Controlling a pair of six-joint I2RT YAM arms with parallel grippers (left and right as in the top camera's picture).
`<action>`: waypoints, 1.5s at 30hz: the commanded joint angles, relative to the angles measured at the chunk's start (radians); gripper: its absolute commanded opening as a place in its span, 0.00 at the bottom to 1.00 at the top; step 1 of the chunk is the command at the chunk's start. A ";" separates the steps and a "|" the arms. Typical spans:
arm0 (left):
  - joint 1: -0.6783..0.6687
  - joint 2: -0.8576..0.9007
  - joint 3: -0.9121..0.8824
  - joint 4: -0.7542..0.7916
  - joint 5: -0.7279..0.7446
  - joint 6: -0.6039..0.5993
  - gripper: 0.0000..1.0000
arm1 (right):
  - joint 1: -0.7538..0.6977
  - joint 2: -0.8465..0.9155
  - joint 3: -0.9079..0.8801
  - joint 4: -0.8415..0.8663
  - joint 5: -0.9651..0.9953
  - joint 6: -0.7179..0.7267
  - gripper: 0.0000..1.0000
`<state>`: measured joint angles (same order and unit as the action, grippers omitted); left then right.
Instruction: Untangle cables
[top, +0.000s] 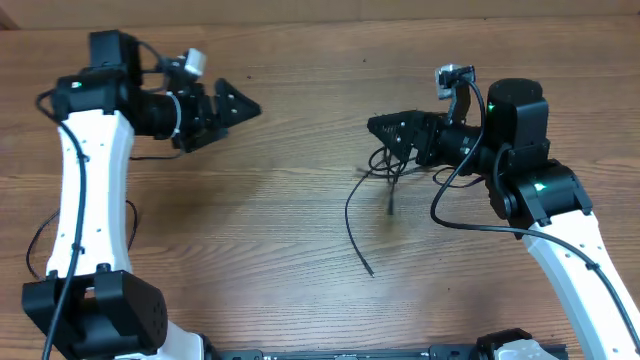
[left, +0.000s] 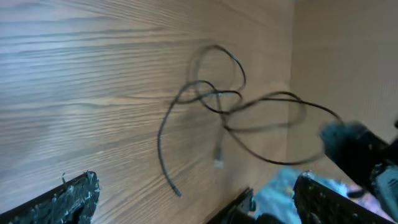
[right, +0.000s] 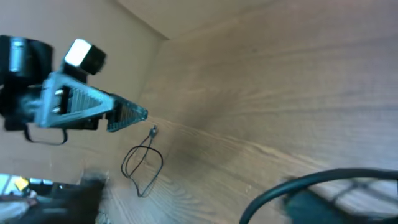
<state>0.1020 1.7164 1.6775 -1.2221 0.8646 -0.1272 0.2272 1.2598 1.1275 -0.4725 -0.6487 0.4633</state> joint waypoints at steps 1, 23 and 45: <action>-0.045 -0.033 0.015 0.014 0.018 0.025 1.00 | 0.002 -0.006 0.016 -0.034 0.044 0.072 1.00; -0.510 -0.033 0.014 0.189 -0.435 -0.349 0.99 | -0.039 -0.048 0.238 -0.754 0.688 0.134 1.00; -0.811 0.214 0.012 0.415 -0.898 -0.486 0.91 | -0.098 -0.060 0.424 -1.184 1.146 0.400 1.00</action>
<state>-0.6952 1.8454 1.6775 -0.8284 0.1284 -0.7010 0.1322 1.2018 1.5383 -1.6543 0.4732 0.8440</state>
